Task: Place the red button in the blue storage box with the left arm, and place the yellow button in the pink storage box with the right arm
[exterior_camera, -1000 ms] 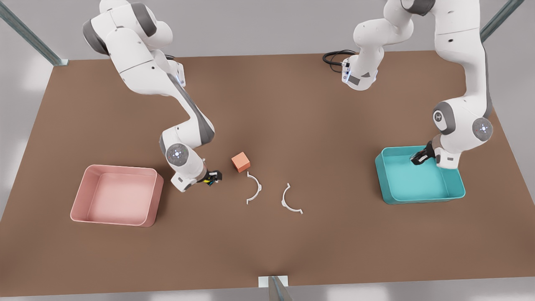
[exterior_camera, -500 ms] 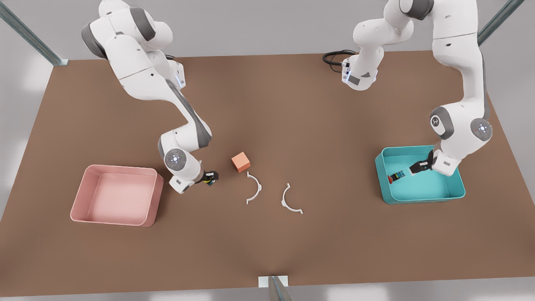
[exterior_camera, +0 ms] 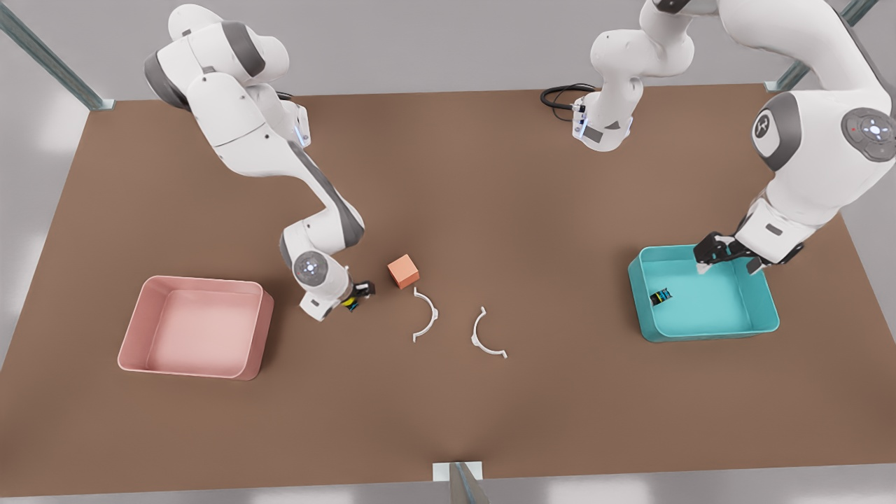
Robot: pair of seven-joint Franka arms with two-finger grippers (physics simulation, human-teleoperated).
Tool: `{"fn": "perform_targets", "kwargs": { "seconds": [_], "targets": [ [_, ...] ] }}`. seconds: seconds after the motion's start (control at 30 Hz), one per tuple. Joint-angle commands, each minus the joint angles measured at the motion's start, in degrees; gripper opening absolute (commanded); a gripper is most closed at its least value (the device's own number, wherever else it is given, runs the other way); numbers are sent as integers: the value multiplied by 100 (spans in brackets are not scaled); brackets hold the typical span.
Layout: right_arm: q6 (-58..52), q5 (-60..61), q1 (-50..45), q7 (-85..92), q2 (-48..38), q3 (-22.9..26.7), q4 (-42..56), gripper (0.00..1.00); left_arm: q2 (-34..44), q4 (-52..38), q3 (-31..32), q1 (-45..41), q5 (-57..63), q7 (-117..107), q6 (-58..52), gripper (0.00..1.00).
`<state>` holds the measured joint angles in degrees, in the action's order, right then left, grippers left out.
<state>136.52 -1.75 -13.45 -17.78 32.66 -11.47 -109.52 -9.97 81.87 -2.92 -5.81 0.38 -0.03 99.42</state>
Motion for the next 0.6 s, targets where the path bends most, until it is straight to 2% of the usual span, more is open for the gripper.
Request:
{"fn": "perform_targets", "kwargs": {
  "seconds": [0.0, 0.2, 0.27, 0.5, 0.57],
  "targets": [
    [244, 8, 9, 188, 3, -13, -34, 100, 21, 22, 2, 0, 23, -137, -538, 100],
    [305, 8, 45, 196, 109, -13, -78, 100, -40, -13, 2, -52, 23, -172, -591, 100],
    [323, 8, 45, 196, 109, -13, -87, 100, -49, -31, 2, -386, 23, -330, -591, 100],
    [332, 8, 53, 196, 135, -13, -78, 82, -137, -22, -244, -316, 23, -340, -608, 100],
    [332, 8, 62, 249, 144, -13, -87, 81, -260, -22, -472, -290, 14, -313, -599, 100]
  ]
}}
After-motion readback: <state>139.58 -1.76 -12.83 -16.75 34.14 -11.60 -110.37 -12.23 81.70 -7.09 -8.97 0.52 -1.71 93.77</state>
